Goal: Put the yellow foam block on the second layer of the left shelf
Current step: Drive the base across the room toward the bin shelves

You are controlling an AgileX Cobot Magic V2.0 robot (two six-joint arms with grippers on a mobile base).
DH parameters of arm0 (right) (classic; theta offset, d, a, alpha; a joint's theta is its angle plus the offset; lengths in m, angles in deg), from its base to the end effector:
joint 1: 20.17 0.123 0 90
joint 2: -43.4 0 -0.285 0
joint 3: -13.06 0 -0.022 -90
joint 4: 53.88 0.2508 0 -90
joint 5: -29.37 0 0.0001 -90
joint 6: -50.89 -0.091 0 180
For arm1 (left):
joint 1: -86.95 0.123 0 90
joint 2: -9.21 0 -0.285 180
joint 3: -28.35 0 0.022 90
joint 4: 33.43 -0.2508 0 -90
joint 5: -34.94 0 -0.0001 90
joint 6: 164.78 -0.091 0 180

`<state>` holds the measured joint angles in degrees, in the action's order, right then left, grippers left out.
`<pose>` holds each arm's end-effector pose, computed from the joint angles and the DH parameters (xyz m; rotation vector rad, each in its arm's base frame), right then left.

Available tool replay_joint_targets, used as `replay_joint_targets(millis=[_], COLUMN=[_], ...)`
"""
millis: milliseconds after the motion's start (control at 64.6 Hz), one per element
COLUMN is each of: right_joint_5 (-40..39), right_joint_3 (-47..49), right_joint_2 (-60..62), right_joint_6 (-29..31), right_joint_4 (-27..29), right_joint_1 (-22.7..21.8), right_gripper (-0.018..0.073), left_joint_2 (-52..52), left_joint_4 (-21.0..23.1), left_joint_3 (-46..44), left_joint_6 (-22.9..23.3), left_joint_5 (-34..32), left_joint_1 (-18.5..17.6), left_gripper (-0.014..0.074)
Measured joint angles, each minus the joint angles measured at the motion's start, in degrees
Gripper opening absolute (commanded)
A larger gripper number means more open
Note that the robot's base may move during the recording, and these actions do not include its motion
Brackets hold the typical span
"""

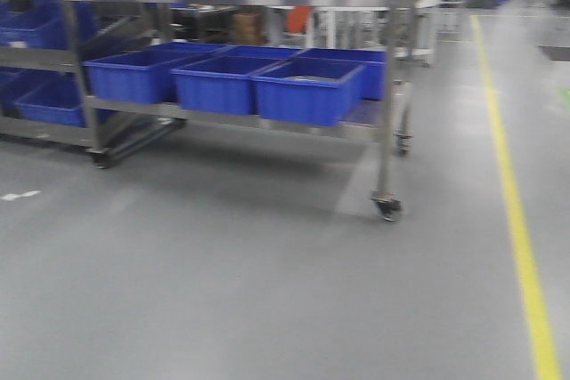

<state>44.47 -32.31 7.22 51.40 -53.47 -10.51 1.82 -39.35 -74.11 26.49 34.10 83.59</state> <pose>0.1037 0.0178 0.3392 -0.1452 1.6822 0.1266 0.0557 -0.0034 0.2130 -0.0243 1.4687 -0.1248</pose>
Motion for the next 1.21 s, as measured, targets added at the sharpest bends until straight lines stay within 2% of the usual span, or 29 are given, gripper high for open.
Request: replay_joint_targets(millis=[1207], right_joint_5=[0.00], right_joint_3=[0.00], right_joint_2=[0.00], right_joint_6=[0.00], right_joint_4=[0.00], right_joint_1=[0.00], right_gripper=[0.0393], left_joint_2=[0.00], left_joint_4=[0.00], left_joint_3=[0.00], left_joint_6=[0.00], left_joint_5=[0.00], left_joint_1=[0.00], left_gripper=[0.0137])
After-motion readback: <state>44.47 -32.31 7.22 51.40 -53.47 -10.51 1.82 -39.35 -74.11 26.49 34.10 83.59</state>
